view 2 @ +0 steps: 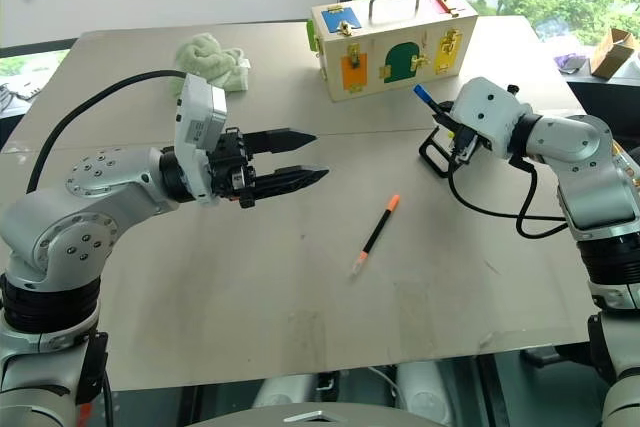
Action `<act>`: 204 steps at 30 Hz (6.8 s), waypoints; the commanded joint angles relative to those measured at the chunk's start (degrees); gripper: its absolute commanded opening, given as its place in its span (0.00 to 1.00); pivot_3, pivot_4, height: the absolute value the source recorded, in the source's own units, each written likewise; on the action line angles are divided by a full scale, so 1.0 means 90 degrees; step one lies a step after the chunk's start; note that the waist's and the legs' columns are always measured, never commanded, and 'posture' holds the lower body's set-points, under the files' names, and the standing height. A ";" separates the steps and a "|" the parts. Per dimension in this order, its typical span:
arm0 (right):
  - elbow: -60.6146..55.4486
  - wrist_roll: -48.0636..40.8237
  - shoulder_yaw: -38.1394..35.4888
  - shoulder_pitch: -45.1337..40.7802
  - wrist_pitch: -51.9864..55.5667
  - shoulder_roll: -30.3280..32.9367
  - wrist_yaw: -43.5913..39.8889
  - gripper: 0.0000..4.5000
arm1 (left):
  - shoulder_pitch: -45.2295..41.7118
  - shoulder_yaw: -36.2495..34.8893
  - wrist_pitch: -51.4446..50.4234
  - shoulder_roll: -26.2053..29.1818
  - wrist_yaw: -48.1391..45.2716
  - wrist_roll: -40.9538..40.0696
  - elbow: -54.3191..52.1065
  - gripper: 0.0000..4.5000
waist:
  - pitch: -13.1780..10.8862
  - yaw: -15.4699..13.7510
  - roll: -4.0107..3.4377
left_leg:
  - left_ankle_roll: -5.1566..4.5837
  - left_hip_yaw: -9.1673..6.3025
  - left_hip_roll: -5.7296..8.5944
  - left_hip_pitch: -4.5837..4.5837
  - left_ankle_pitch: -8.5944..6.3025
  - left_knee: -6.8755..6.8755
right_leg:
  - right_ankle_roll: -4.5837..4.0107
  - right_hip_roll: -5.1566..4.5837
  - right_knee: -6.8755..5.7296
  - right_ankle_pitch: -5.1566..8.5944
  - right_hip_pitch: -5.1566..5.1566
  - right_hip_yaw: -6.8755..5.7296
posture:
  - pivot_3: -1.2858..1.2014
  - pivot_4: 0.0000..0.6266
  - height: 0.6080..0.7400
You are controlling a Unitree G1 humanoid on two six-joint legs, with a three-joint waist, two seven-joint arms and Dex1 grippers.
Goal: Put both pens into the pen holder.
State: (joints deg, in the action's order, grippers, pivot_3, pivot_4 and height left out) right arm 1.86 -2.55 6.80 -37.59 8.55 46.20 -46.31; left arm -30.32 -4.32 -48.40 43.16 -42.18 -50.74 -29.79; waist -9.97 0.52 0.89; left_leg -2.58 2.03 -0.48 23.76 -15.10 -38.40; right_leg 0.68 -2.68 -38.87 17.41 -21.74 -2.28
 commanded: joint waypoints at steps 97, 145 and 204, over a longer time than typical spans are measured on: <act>-0.3301 -0.3728 -0.2275 0.3733 0.2722 0.0444 -0.1096 1.00 | 0.0558 0.3023 -0.2636 -0.2672 0.2689 0.3761 0.0835 0.03 | 0.0044 -0.0121 -0.0020 | -0.0012 -0.0020 -0.0001 -0.0029 -0.0006 -0.0087 | 0.0003 0.0009 -0.0101 -0.0001 0.0030 0.0007 | 0.52 0.24 1.00; -0.2752 -0.7916 -0.2109 0.1431 0.5306 -0.1712 0.1711 0.01 | 0.1422 0.0339 -0.0669 -0.3290 0.1133 -0.1050 0.0520 0.71 | 0.0037 -0.0140 -0.0021 | -0.0036 -0.0020 0.0002 -0.0002 -0.0021 -0.0089 | 0.0002 0.0006 -0.0092 -0.0001 0.0013 0.0000 | 0.52 0.24 1.00; -0.1279 -0.2130 -0.0829 0.1861 0.1086 -0.1118 -0.0599 0.99 | 0.2298 0.1001 0.1895 -0.1175 0.0975 0.3680 0.0105 0.82 | 0.0018 -0.0145 -0.0039 | -0.0017 -0.0005 -0.0002 0.0000 -0.0010 -0.0014 | 0.0005 -0.0004 0.0007 -0.0003 0.0017 -0.0002 | 0.52 0.24 1.00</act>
State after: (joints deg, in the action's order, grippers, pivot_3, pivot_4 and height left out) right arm -8.18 -20.98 0.38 -20.89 19.30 36.26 -52.65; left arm -9.71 6.57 -34.25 32.32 -33.45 -18.96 -26.89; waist -9.81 -0.79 0.54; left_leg -2.73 1.99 -0.49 23.75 -15.19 -38.52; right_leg 0.73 -2.72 -38.86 17.38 -21.61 -2.30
